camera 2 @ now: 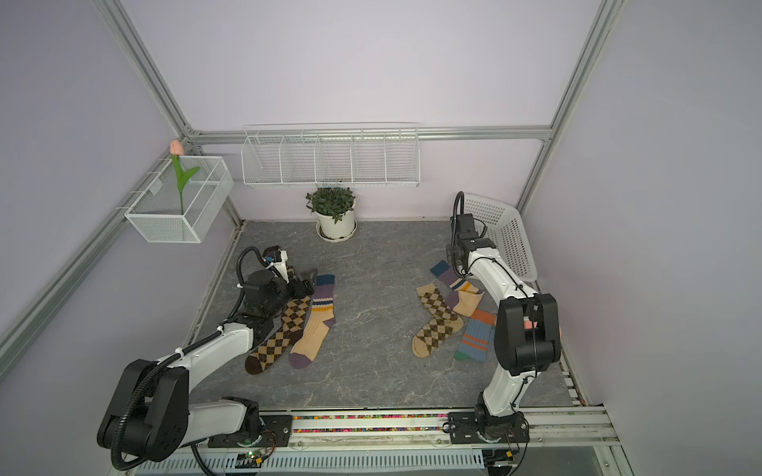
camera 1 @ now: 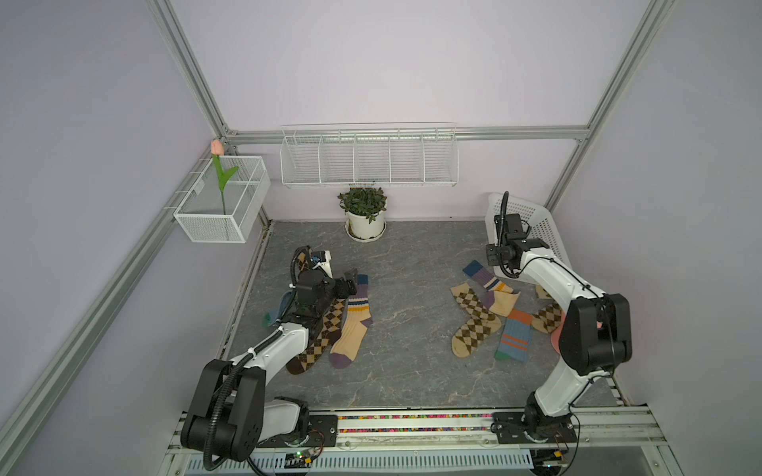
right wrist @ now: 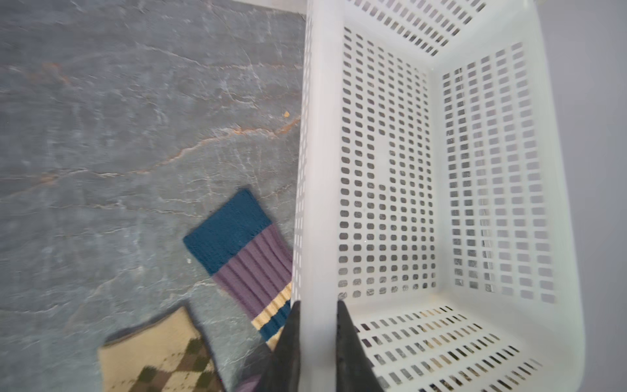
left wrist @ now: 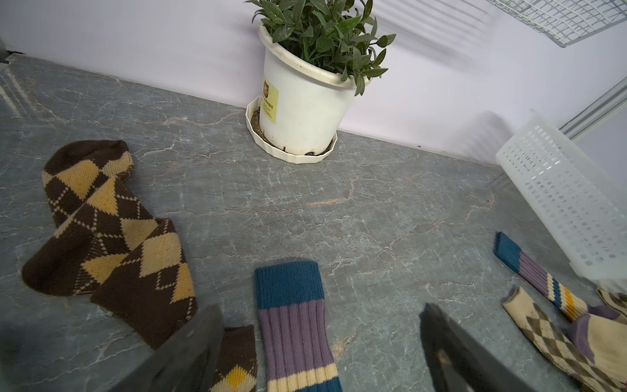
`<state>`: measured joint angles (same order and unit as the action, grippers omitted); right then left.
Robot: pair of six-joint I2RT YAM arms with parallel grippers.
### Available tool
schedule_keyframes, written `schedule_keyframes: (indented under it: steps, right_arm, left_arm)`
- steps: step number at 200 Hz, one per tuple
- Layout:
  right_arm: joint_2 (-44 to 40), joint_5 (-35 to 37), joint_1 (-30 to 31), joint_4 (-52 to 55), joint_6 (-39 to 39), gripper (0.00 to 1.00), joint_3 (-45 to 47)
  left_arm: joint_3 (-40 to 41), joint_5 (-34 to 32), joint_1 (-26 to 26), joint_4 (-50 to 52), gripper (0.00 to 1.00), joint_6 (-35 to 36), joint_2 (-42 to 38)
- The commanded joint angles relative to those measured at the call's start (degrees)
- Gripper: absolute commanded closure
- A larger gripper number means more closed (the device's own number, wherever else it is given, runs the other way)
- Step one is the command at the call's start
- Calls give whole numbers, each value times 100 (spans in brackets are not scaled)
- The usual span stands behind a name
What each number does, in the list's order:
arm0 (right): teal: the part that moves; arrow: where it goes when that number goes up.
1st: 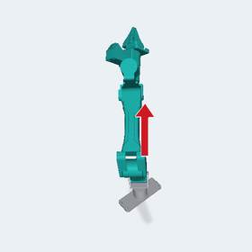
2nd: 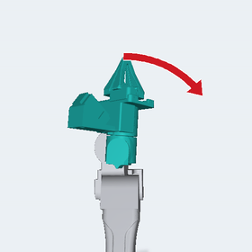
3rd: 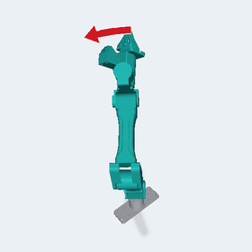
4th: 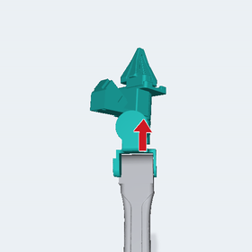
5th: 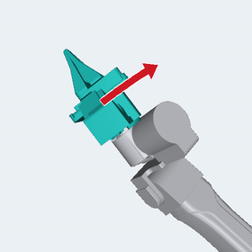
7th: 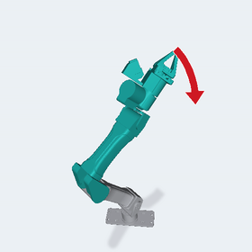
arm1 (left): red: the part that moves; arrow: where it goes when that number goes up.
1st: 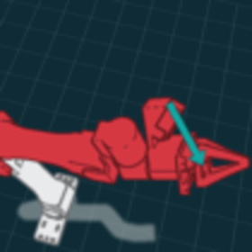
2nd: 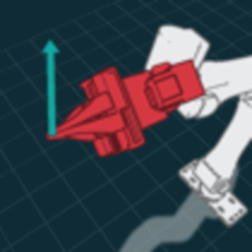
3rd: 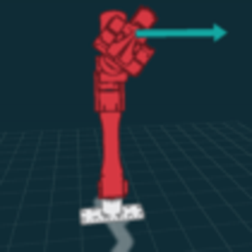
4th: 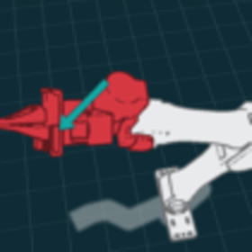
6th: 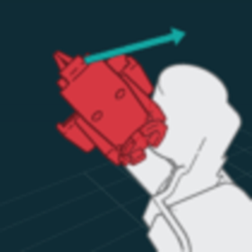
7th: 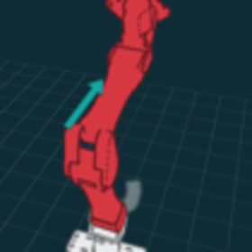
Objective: Place the socks together as a pair
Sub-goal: Pick up the bin at the corner of the board, then place the bin at the center of the board.
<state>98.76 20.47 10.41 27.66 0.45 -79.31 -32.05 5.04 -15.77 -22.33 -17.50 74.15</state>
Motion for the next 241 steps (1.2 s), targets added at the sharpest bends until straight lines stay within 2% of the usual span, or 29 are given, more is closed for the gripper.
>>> schedule_keyframes:
  steps: [1, 64, 104, 165, 210, 241]
  right_arm:
    - [-398, -228, 320, -135, -128, 93, 115]
    - [-1025, -199, 1144, 138, -382, 93, 134]
    - [-1292, -591, 1903, 148, -638, 93, 120]
    - [-1015, -955, 3124, 369, -1131, 93, -184]
    - [-911, -1636, 3436, 194, -1231, 93, 49]
    - [-495, -1796, 3514, 116, -1218, 93, 42]
  left_arm:
    - [-196, 15, -14, 44, 7, -17, 47]
    - [-214, 15, -12, 57, 8, -11, 56]
    - [-214, 6, -13, 53, 8, -17, 53]
    - [-196, -21, -14, 52, 8, -37, 45]
    - [-178, -46, -15, 35, 8, -41, 29]
    - [-170, -55, -14, 35, 8, -50, 21]
